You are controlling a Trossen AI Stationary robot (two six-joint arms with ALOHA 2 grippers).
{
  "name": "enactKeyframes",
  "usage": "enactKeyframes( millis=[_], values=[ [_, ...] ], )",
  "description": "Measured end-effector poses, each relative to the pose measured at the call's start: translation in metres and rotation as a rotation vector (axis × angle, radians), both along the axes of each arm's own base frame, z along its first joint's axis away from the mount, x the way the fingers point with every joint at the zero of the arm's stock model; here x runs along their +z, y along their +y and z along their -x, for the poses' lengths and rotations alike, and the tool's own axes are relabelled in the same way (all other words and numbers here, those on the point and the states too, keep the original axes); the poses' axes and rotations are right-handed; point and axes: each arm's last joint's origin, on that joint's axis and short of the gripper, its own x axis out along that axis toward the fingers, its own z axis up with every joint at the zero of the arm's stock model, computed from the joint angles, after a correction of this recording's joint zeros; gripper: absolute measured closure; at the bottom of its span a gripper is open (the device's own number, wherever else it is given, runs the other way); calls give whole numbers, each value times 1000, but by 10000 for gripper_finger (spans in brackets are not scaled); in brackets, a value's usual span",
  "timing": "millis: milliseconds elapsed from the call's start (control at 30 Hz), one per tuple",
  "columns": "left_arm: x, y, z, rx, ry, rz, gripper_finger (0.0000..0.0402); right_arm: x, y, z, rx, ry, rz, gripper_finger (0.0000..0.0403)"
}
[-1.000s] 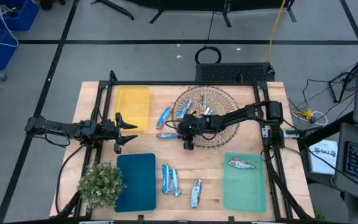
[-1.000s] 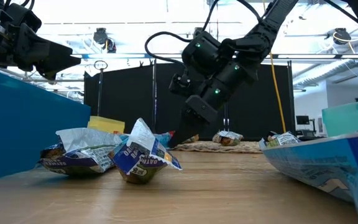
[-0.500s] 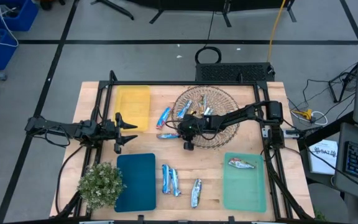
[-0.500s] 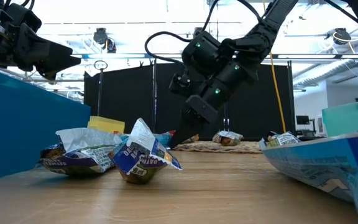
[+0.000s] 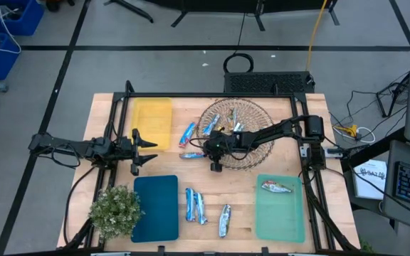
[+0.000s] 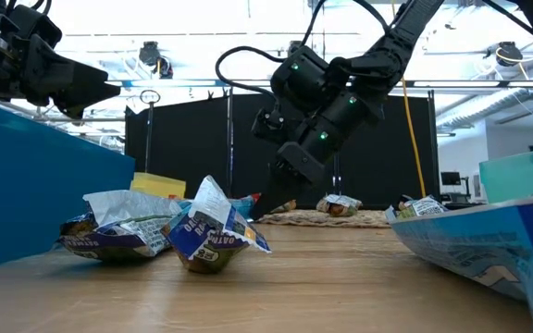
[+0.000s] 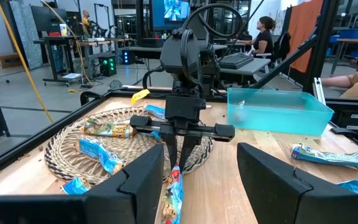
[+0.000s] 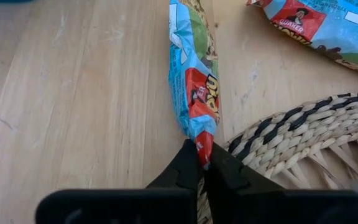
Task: Pick and place Granola Bars by type
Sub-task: Put the red granola bar into the light blue bin
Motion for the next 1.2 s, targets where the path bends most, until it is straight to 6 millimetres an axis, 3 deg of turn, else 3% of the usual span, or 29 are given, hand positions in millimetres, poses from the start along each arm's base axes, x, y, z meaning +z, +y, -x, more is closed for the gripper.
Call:
enactKeyframes(
  millis=[633, 867, 1200],
  values=[
    [0, 0, 0, 0, 0, 0, 192, 3, 6, -2, 20, -23, 3, 401],
    [0, 0, 0, 0, 0, 0, 192, 27, 17, 0, 50, -83, 10, 401],
    [0, 0, 0, 0, 0, 0, 192, 78, 43, 16, 125, -149, 29, 401]
  ],
)
